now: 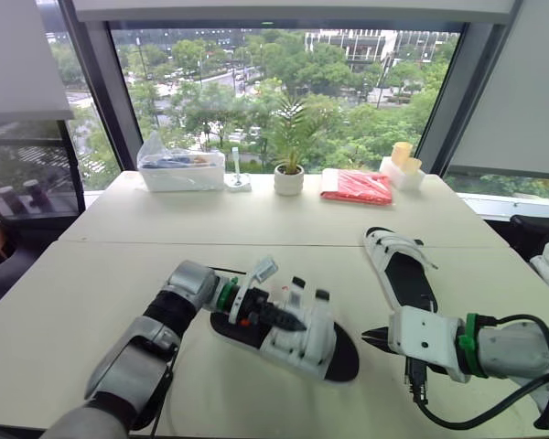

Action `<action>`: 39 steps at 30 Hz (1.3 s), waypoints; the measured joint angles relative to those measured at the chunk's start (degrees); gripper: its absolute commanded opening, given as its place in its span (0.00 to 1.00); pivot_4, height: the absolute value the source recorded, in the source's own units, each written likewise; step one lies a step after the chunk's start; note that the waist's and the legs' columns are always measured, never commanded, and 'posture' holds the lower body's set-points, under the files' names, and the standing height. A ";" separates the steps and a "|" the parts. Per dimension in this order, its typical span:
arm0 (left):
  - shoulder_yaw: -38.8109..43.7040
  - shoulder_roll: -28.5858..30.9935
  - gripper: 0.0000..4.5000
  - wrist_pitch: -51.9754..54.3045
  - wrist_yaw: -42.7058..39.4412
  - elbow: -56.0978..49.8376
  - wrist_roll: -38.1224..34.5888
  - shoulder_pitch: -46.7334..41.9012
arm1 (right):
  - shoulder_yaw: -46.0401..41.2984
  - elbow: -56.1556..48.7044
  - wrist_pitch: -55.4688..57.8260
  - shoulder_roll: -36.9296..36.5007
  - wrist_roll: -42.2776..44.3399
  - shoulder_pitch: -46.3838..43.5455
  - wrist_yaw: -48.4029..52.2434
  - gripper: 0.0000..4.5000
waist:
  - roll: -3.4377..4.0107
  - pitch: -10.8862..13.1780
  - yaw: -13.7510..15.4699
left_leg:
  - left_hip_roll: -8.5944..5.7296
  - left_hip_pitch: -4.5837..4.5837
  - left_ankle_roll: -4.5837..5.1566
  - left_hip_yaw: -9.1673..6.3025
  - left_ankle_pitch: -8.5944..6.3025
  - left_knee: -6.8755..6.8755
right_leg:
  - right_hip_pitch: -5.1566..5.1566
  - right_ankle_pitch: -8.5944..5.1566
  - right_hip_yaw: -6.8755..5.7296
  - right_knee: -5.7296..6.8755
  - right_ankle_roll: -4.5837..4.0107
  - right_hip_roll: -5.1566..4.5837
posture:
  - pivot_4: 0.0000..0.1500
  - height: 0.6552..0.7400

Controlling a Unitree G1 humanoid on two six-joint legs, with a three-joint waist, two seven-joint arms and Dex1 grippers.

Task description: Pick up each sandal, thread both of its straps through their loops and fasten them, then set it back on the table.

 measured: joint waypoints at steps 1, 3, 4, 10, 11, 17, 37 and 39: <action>5.11 -2.89 0.00 -0.31 5.97 2.92 -1.16 -1.76 | 0.05 0.00 0.32 0.03 0.02 -0.01 -0.35 0.00 | 0.00 0.00 0.35 | 0.04 -0.19 0.16 -0.06 -0.09 0.29 | -0.07 0.00 -0.05 0.09 0.01 0.02 | 1.00 1.00; 16.17 -8.31 0.00 -5.39 20.80 8.28 -3.82 -6.20 | 0.66 -0.05 0.69 0.12 0.08 -0.49 -0.96 0.00 | -0.03 0.02 0.78 | 0.03 -0.54 0.25 -0.10 -0.14 0.64 | -0.28 0.07 -0.09 0.17 0.13 -0.03 | 1.00 1.00; 21.46 -10.78 0.00 -10.36 28.70 11.31 -5.11 -8.17 | 0.83 -0.04 0.83 0.18 0.09 -0.48 -1.24 0.00 | -0.03 0.02 0.81 | -0.01 -0.55 0.24 -0.08 -0.13 0.66 | -0.28 0.11 -0.05 0.16 0.19 -0.13 | 1.00 1.00; 40.50 -19.89 0.00 -44.48 65.33 26.16 -8.50 -15.86 | 4.99 0.29 1.56 0.90 0.05 -4.01 -3.49 0.00 | -0.04 0.02 0.64 | -0.16 -0.64 -0.30 0.13 0.16 0.52 | -0.58 0.16 0.03 0.20 0.28 -0.40 | 1.00 1.00; 42.42 -20.56 0.00 -48.46 68.78 27.97 -9.04 -16.31 | 5.56 0.29 1.85 1.13 0.06 -4.64 -3.84 0.00 | -0.04 0.02 0.69 | -0.18 -0.74 -0.35 0.14 0.19 0.52 | -0.72 0.16 0.03 0.25 0.28 -0.41 | 1.00 1.00; 47.72 -21.94 0.00 -62.45 80.33 32.92 -10.29 -16.85 | 7.29 0.32 3.18 1.35 0.16 -5.39 -4.77 0.00 | -0.06 0.04 1.06 | -0.47 -0.85 -0.44 0.15 0.25 0.52 | -0.90 0.18 -0.01 0.38 0.32 -0.52 | 1.00 1.00; 34.15 -17.76 0.99 -54.77 64.98 20.34 -0.40 -5.63 | 9.81 1.56 2.66 2.04 0.15 -5.42 -6.05 0.00 | -0.04 0.02 1.58 | -0.70 -0.80 -0.43 0.22 0.27 0.59 | -0.88 0.22 0.02 0.50 0.41 -0.47 | 1.00 1.00; 30.04 -15.20 0.99 -48.76 61.75 11.74 0.87 -0.46 | 9.92 2.56 1.65 2.05 0.15 -5.59 -5.97 0.00 | -0.04 0.02 0.86 | -0.66 -0.80 -0.43 0.20 0.27 0.59 | -0.88 0.22 0.03 0.58 0.40 -0.47 | 1.00 1.00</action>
